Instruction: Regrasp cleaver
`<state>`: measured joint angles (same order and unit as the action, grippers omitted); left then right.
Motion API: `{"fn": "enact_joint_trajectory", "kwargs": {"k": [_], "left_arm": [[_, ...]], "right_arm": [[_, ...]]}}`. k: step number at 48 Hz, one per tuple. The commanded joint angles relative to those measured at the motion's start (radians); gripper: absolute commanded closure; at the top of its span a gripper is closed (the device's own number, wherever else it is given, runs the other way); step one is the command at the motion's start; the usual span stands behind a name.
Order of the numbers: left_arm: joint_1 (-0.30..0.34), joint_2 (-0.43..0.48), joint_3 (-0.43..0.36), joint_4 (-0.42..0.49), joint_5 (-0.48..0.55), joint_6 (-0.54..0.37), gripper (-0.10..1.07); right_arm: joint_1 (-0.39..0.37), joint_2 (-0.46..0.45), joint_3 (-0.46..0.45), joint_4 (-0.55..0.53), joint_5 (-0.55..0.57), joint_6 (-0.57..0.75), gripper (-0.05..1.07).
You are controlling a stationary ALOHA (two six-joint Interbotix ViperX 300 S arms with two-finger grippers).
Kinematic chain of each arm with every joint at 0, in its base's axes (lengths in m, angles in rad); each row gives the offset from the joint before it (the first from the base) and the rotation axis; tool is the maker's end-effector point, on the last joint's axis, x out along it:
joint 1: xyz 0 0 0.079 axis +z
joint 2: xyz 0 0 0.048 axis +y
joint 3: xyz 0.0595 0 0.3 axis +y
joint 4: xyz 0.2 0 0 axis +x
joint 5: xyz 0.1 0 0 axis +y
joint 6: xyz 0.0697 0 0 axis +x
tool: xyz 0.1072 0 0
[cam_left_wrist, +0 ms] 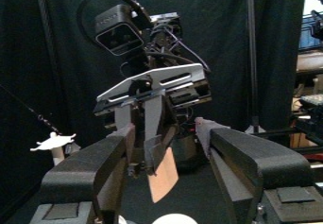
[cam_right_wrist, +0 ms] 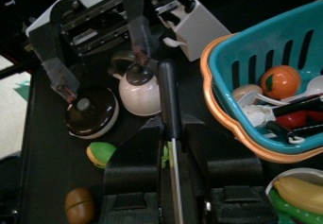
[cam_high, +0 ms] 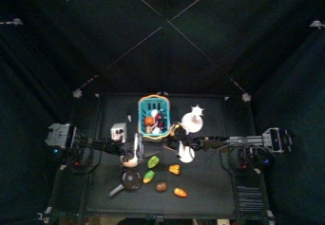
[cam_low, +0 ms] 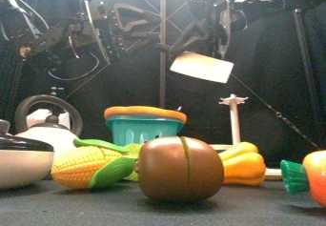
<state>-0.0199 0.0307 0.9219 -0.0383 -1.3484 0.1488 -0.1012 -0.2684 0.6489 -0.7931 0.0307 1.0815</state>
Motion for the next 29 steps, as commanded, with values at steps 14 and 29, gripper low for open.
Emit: {"fn": "enact_joint_trajectory", "kwargs": {"k": [14,29], "left_arm": [[-0.017,-0.021,0.032,0.002,0.017,0.186,0.08],[-0.077,0.038,-0.106,-0.118,0.305,0.719,0.08]], "right_arm": [[-0.132,-0.084,-0.002,0.351,-0.017,0.0,0.69],[-0.183,-0.072,0.012,0.532,-0.172,0.0,0.69]]}}
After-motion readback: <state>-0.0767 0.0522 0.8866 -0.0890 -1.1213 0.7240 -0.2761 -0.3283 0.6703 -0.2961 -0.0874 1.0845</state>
